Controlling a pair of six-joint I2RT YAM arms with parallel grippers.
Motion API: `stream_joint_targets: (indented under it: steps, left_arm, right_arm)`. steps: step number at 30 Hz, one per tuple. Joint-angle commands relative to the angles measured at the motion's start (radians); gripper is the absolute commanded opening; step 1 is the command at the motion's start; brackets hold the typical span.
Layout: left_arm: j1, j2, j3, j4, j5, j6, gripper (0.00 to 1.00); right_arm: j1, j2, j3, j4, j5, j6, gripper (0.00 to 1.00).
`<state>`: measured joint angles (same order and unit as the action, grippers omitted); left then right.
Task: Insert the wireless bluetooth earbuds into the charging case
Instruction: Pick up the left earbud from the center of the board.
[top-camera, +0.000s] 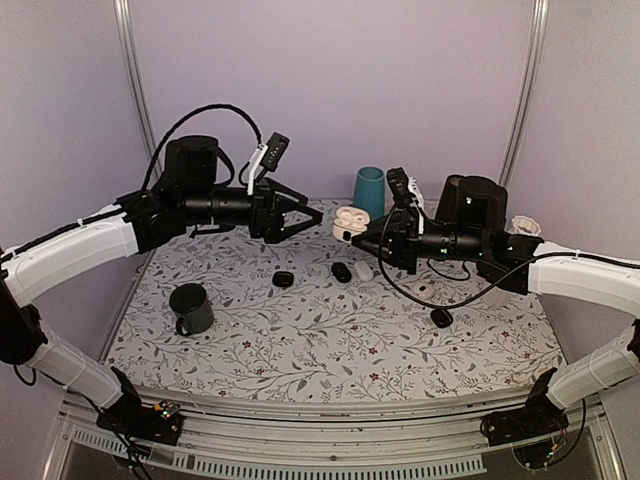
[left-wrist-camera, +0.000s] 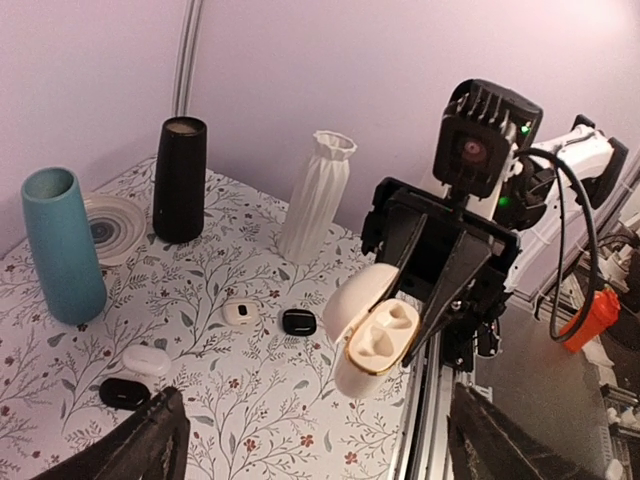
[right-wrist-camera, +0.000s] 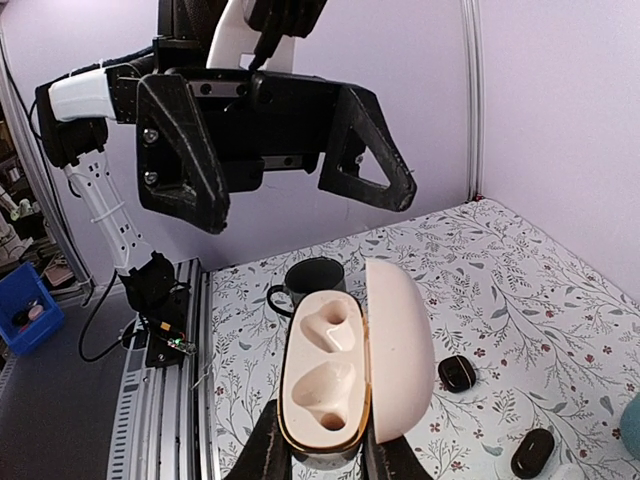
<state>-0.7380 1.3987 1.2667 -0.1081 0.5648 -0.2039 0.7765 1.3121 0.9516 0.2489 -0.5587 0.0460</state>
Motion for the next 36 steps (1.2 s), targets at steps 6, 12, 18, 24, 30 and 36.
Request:
stream_joint_targets:
  steps: [6,12,18,24,30,36]
  left_arm:
    - [0.013,-0.036,-0.143,-0.055,-0.22,-0.067,0.87]
    - [0.002,-0.065,-0.272,-0.091,-0.331,-0.193,0.81]
    - [-0.019,-0.069,-0.365,-0.137,-0.424,-0.28,0.68]
    - [-0.034,-0.069,-0.454,-0.126,-0.461,-0.304,0.64]
    - [-0.032,-0.051,-0.515,-0.119,-0.549,-0.37,0.61]
    - [-0.016,-0.025,-0.53,-0.195,-0.679,-0.411,0.57]
  right_arm:
    - [-0.006,-0.019,-0.036,0.073,0.037,-0.001,0.02]
    - [-0.006,-0.022,-0.052,0.084,0.039,-0.004,0.02]
    - [-0.006,-0.02,-0.056,0.092,0.037,0.003,0.02]
    - [-0.006,-0.025,-0.063,0.092,0.039,0.007,0.02]
    - [-0.006,-0.029,-0.067,0.093,0.04,0.012,0.02]
    - [-0.005,-0.039,-0.073,0.092,0.043,0.015,0.02]
